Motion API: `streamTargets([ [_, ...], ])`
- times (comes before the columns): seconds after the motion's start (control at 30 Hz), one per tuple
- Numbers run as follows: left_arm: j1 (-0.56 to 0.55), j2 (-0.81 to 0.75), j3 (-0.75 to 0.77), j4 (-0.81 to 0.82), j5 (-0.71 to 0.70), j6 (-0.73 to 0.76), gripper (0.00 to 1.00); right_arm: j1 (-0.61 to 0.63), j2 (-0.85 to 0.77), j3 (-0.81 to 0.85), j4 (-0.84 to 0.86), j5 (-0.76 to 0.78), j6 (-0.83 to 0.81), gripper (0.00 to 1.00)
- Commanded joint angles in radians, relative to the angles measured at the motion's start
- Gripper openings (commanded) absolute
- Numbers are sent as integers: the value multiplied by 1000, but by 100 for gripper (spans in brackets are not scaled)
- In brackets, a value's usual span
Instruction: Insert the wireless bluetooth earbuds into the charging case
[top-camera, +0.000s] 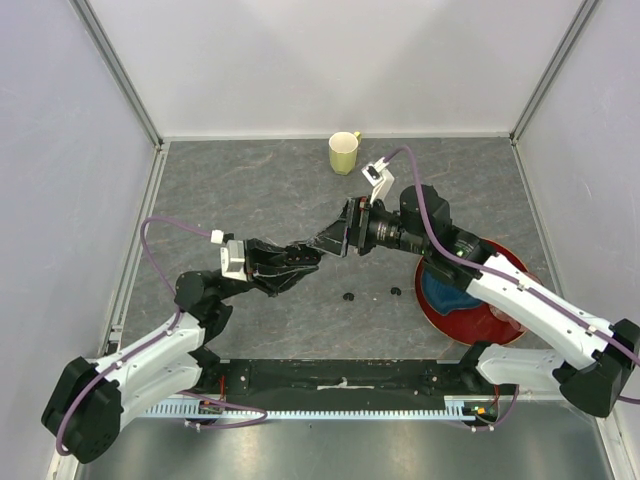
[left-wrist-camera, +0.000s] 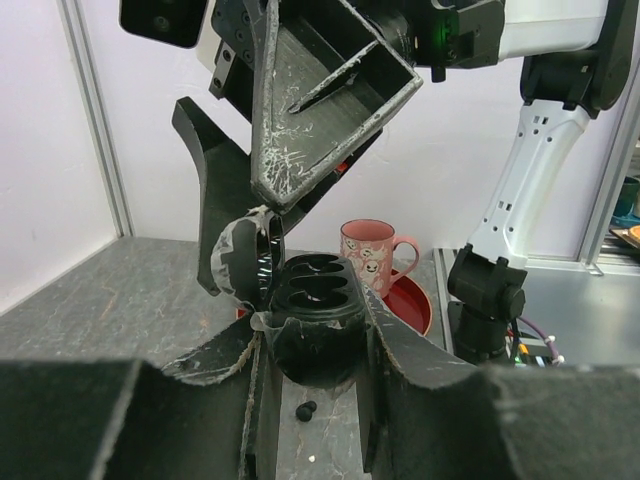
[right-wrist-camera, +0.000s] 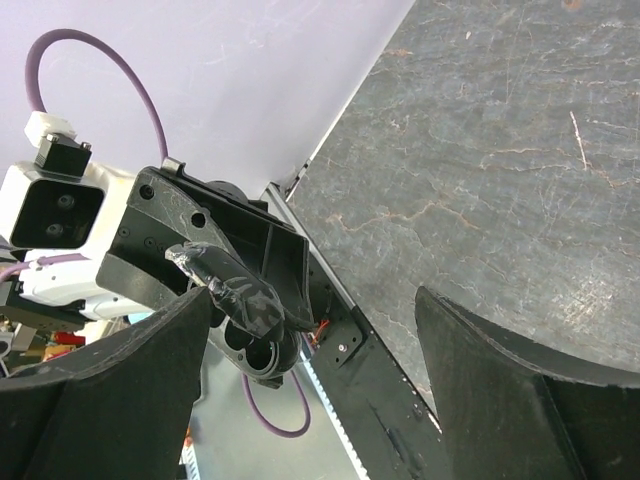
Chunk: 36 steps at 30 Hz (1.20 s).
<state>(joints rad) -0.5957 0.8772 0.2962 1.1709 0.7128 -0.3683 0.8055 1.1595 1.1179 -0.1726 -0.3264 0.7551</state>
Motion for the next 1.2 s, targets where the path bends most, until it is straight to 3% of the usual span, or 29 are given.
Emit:
streamTargets([
  [0.0,-6,-32,-2,3,-10,20,2,-14,-52,-13,90,23,3,89],
  [0.23,-6,-63,-28,-30,-55,38,2,-31,-156,-43,102,139,-19,97],
  [0.4,-6,-83,-31,-46,-61,48,2,-94,-176,-37,-42,227,-17,98],
  [0.63,-6,-129,-23,-97,-61,62,2,-298,-164,-130,-290,170,-88,82],
  [0.83,-6,-152,-35,-112,-67,63,2,-316,-132,-278,-355,210,-212,57],
  [0.93,-6,-156,-39,-112,-67,57,2,-321,-97,-341,-352,217,-232,50],
  [1.17,-6,-158,-45,-120,-70,49,2,-339,-3,-380,-340,288,-246,46],
])
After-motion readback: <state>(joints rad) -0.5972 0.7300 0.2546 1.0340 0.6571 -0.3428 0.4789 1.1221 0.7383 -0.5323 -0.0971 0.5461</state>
